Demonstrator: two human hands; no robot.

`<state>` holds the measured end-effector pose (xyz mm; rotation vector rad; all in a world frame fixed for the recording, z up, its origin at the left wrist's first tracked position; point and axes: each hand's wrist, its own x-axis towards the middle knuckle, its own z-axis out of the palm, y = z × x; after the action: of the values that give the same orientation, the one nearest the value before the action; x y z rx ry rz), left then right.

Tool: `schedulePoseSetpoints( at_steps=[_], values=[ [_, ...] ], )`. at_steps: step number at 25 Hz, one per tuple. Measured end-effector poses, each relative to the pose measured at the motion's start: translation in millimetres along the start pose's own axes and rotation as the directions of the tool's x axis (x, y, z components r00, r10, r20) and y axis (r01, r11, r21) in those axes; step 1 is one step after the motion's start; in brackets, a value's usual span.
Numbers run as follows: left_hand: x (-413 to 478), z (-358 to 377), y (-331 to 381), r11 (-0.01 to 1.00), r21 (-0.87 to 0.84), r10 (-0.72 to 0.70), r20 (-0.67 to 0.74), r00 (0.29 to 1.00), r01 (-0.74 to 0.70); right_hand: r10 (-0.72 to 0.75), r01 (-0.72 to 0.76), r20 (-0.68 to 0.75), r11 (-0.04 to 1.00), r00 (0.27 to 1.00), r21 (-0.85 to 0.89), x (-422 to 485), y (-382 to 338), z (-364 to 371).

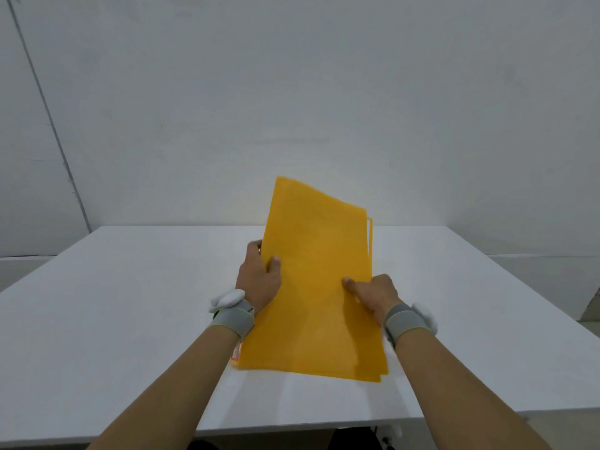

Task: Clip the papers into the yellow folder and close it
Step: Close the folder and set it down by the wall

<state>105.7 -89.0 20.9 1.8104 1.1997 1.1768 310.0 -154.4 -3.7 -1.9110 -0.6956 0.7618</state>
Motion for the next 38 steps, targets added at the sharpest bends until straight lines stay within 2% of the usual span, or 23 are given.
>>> schedulePoseSetpoints(
  at_steps=[3,6,8,11,15,18,22,24,27,29,35,38],
  values=[
    [9,-11,18,0.979,-0.072,0.178,-0.153,0.972,-0.191,-0.231,0.229,-0.027,0.93,0.973,0.286,-17,-29,-8],
    [15,-17,29,0.953,-0.108,0.245,-0.277,0.929,-0.283,-0.445,0.454,-0.101,0.842,0.89,0.292,-30,-49,-9],
    [15,-22,31,0.951,-0.126,0.23,-0.321,0.919,-0.283,-0.503,0.525,-0.151,0.805,0.851,0.278,-34,-54,-7],
    [10,-25,17,0.973,-0.102,0.166,-0.308,0.937,-0.206,-0.516,0.53,-0.126,0.804,0.847,0.269,-34,-46,-2],
    [-8,-16,-18,0.994,-0.1,0.024,-0.179,0.984,-0.043,-0.445,0.451,-0.078,0.867,0.892,0.211,-30,-13,13],
    [-9,-15,-17,0.992,-0.109,0.039,-0.177,0.983,-0.059,-0.451,0.459,-0.09,0.862,0.888,0.216,-30,-15,14],
    [7,-20,2,0.984,-0.145,0.071,-0.213,0.975,-0.103,-0.52,0.535,-0.129,0.809,0.845,0.244,-32,-39,5],
    [3,-18,-9,0.986,-0.153,0.038,-0.167,0.985,-0.064,-0.509,0.519,-0.104,0.822,0.854,0.234,-30,-31,8],
    [-17,-11,-35,0.996,-0.093,-0.02,-0.028,0.999,0.017,-0.42,0.419,-0.034,0.892,0.907,0.168,-24,0,15],
    [-19,-8,-39,0.996,-0.086,-0.029,0.016,0.999,0.03,-0.375,0.373,-0.02,0.915,0.927,0.156,-19,11,15],
    [13,24,7,0.992,-0.102,-0.069,0.106,0.992,0.08,-0.343,0.375,-0.192,0.912,0.919,0.165,0,-10,-26],
    [27,62,38,0.99,-0.111,-0.07,0.186,0.98,0.092,-0.301,0.348,-0.3,0.93,0.905,0.117,18,-20,-67]
  ],
)
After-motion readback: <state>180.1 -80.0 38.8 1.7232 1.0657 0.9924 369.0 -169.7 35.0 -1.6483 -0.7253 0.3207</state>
